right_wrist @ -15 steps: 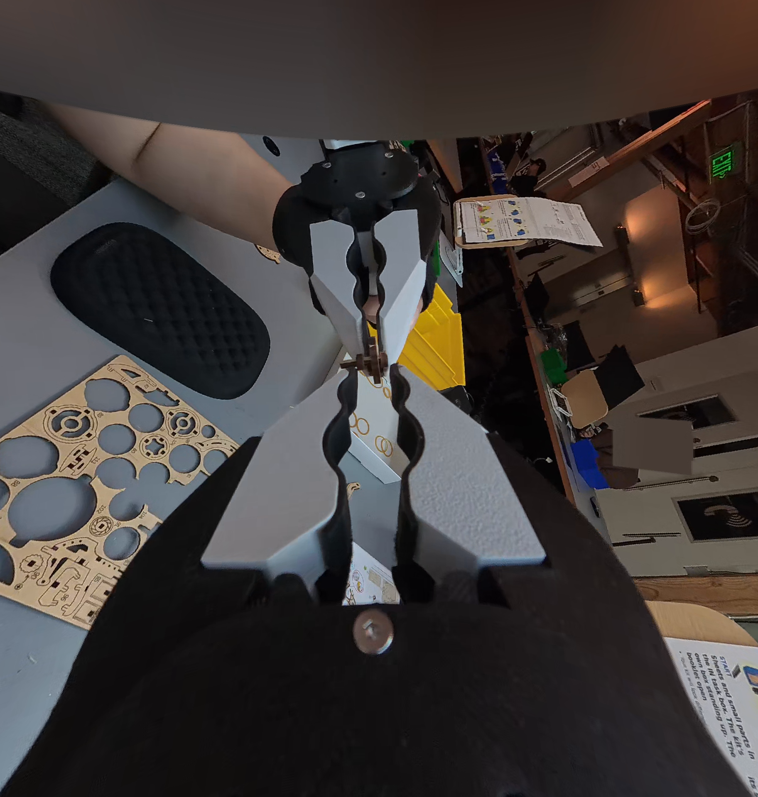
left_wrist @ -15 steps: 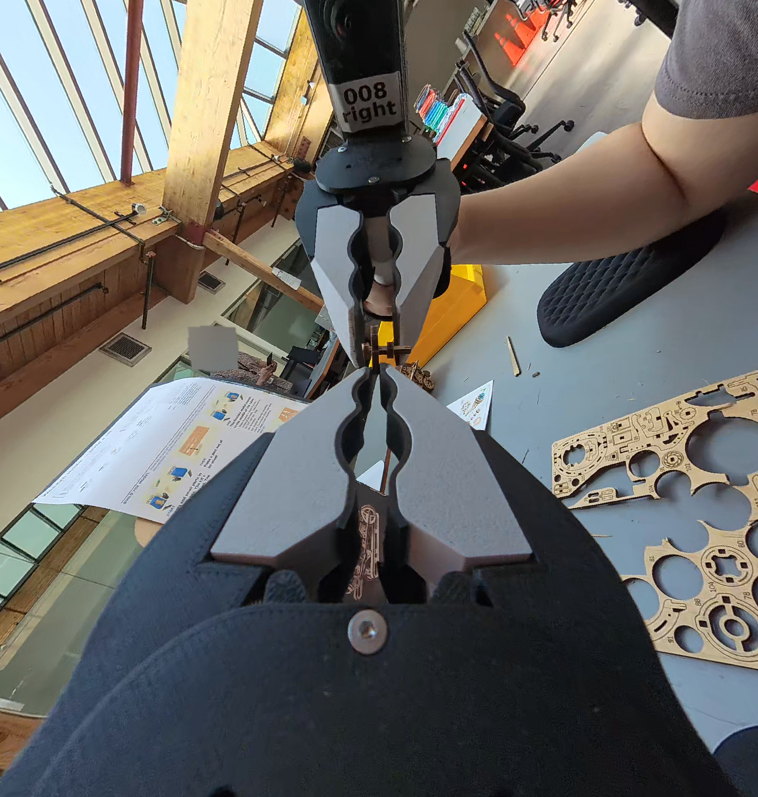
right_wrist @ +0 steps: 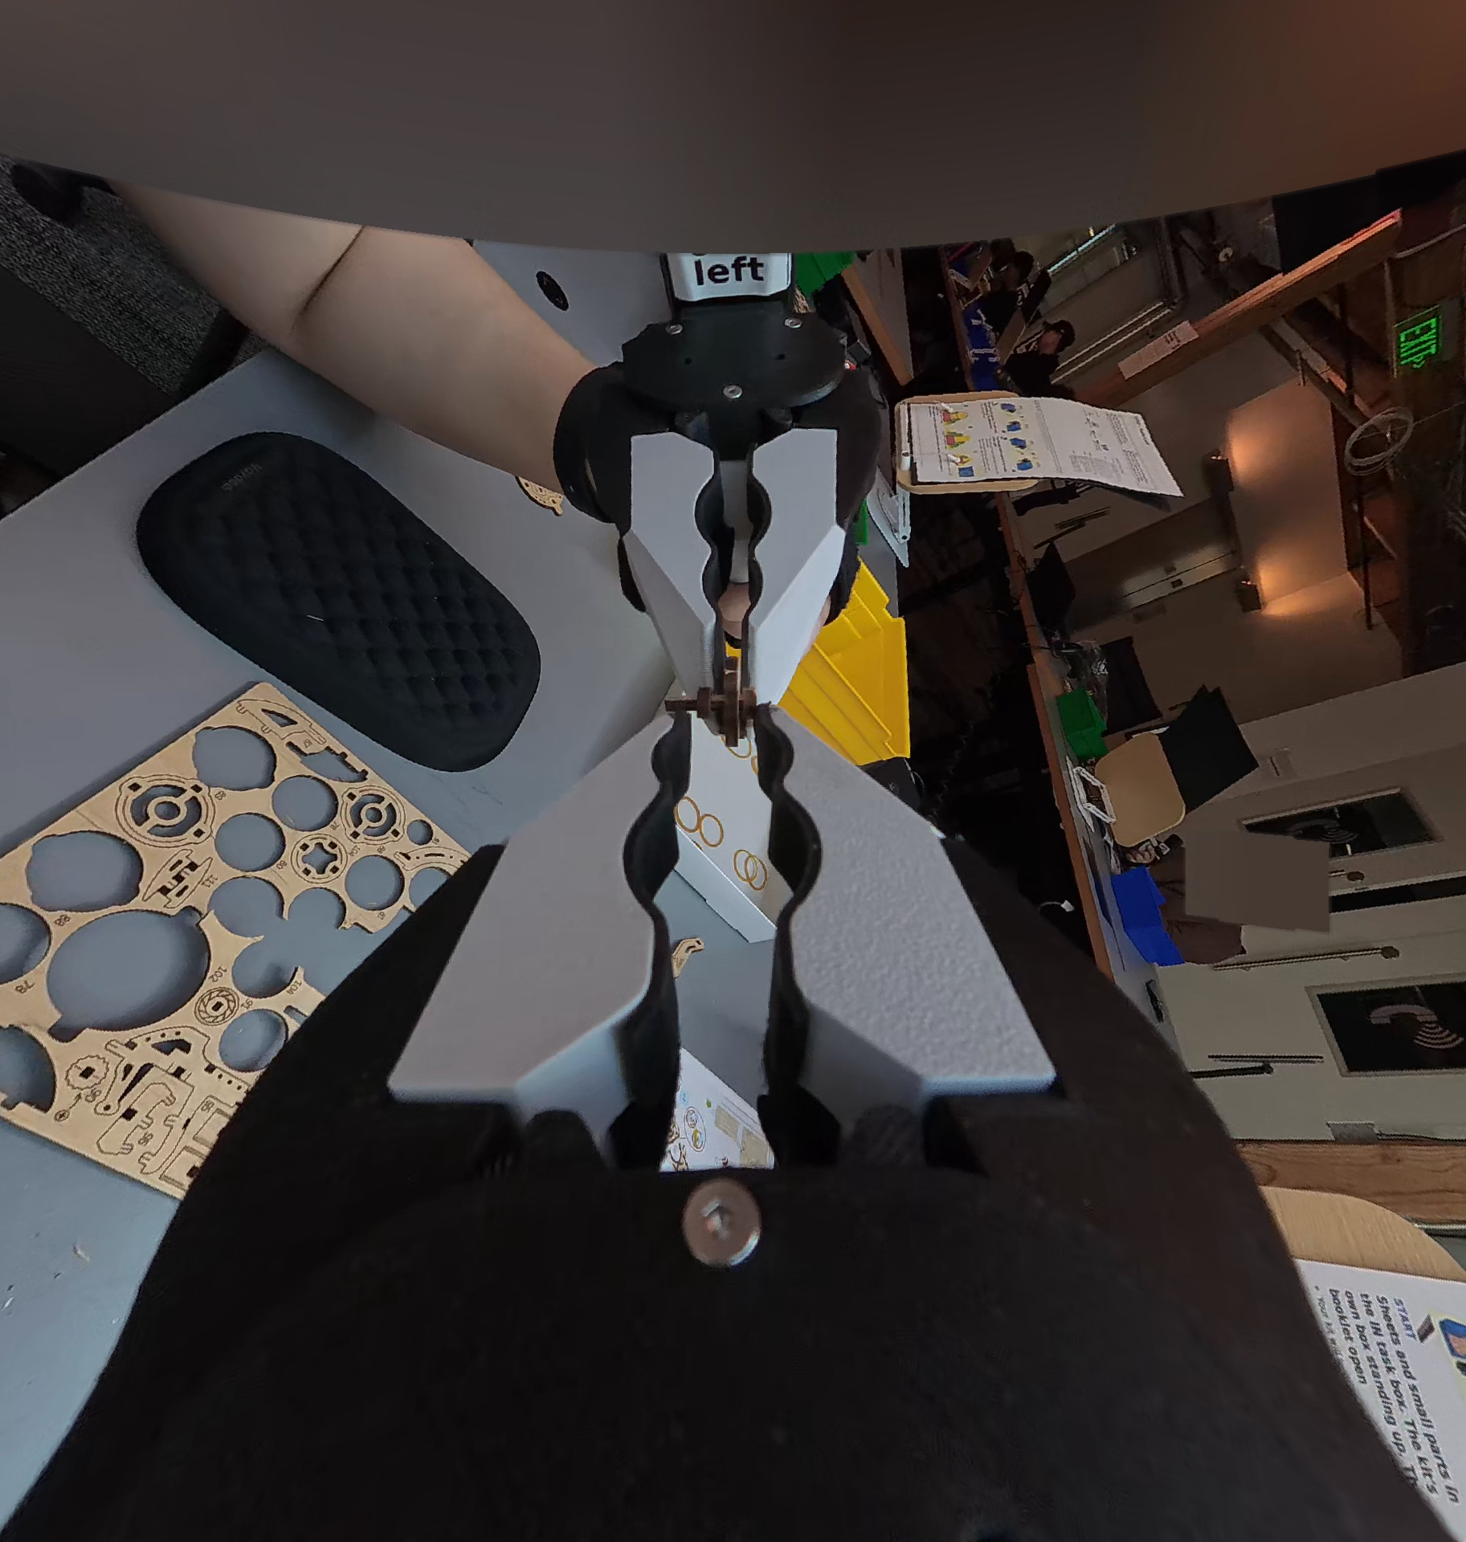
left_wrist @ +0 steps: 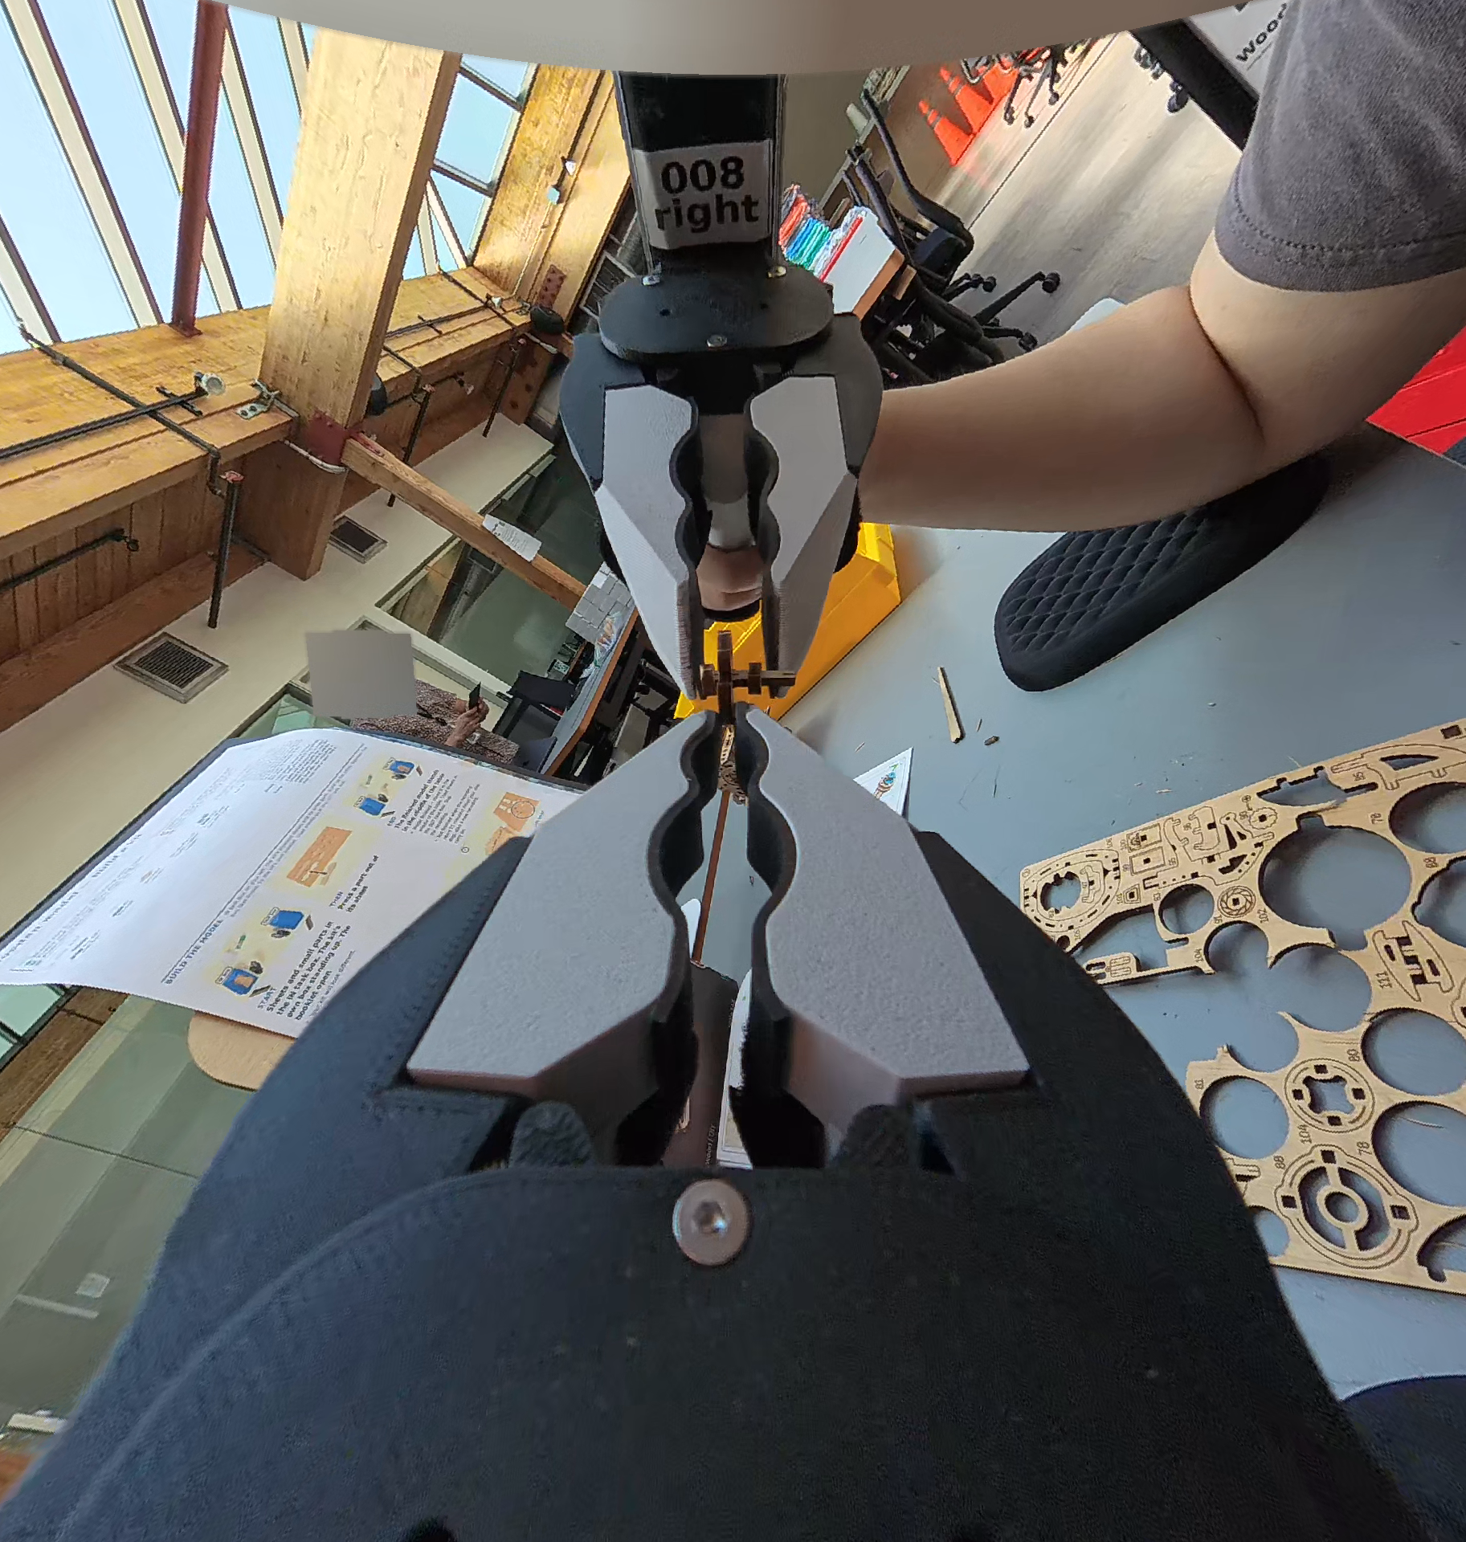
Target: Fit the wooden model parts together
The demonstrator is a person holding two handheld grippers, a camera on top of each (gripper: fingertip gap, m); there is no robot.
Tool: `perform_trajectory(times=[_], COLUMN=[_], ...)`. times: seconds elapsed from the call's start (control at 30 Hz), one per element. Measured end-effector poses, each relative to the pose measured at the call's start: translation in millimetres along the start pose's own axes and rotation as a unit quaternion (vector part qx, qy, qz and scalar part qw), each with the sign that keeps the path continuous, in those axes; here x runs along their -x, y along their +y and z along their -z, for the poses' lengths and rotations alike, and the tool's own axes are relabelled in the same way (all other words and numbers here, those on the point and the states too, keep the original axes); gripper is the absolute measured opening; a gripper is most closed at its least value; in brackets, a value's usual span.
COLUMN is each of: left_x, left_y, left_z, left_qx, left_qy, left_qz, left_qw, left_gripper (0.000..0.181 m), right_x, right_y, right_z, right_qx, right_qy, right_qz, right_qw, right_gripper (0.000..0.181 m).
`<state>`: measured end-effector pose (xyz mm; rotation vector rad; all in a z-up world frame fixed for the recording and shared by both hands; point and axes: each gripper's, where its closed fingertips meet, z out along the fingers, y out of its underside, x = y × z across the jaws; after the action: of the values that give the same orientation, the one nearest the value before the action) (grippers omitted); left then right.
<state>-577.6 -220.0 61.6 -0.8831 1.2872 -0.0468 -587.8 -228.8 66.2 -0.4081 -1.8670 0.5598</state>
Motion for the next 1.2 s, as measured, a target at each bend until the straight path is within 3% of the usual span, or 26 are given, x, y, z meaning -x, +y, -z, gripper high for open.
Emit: perform_trajectory(times=[1.03, 1.2], left_x=[2.7, 7.1], left_y=[-11.7, -19.7], left_z=[4.9, 8.8], left_qx=[-0.04, -0.056], left_qy=[0.009, 0.01], left_qz=[0.045, 0.074], left_qw=[0.998, 0.996], left_gripper=[0.001, 0.018], right_x=[-4.4, -9.5], right_y=[-12.0, -8.1], right_z=[1.9, 3.1], right_qx=[-0.048, -0.044], right_qy=[0.013, 0.022], right_qz=[-0.019, -0.031], right_qw=[0.999, 0.998], right_gripper=[0.013, 0.013])
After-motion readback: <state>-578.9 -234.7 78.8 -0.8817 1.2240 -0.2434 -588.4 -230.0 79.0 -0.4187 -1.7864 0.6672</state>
